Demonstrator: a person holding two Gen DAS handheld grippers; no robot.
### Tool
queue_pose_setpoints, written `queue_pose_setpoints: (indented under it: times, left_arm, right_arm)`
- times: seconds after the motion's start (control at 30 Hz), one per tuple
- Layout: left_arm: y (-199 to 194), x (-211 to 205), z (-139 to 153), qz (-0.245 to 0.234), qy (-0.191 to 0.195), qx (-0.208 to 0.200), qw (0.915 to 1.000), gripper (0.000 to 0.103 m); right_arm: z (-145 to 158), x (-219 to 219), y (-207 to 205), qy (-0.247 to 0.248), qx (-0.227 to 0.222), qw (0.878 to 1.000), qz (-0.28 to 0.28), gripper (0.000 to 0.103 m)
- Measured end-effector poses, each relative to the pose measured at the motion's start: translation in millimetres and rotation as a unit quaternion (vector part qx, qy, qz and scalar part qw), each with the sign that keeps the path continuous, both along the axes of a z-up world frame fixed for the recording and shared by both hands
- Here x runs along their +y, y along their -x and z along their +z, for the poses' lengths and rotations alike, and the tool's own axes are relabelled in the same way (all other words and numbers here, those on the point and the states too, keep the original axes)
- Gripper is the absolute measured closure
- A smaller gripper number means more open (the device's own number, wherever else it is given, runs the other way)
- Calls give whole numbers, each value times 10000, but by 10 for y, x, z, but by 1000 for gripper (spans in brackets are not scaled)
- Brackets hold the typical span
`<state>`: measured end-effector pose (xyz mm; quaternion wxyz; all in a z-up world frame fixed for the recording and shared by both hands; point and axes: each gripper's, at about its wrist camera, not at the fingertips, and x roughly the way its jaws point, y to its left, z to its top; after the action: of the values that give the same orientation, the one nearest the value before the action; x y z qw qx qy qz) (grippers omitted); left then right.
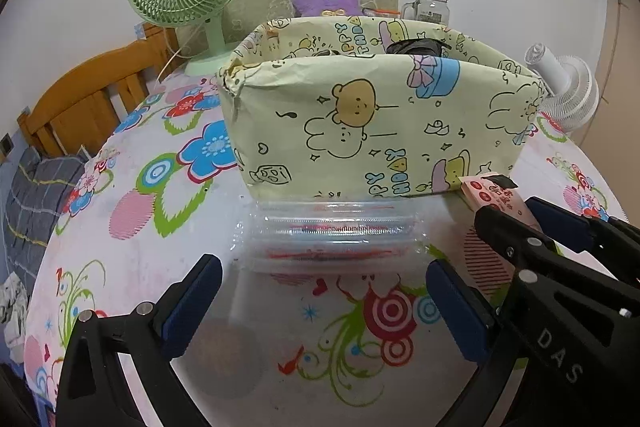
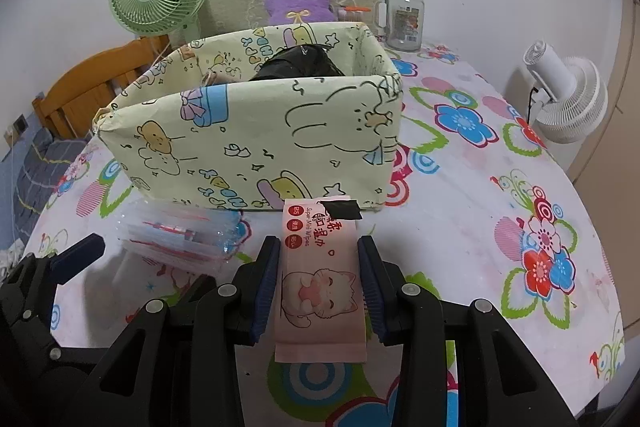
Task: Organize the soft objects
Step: 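Grasp the clear pen case with the left tool while the right tool grasps the pink tissue pack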
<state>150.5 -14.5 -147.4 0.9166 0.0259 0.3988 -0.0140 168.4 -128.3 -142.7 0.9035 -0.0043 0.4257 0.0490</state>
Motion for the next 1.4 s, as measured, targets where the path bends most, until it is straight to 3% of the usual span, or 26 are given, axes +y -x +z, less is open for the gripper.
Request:
queue_pose_setpoints:
  times: [0.53, 0.7, 1.4]
  left_arm:
    - [-206, -85, -82, -172, -55, 134, 9997, 1]
    - [-211, -77, -93, -198, 66, 147, 9997, 7]
    - [143, -177, 98, -243, 244, -91, 9994, 9]
  right_arm:
    - [-59, -18, -105, -22, 145, 9998, -138, 61]
    - [-66, -25, -115, -44, 163, 9998, -138, 61]
    - [120, -64, 160, -91, -88, 9999, -99, 61]
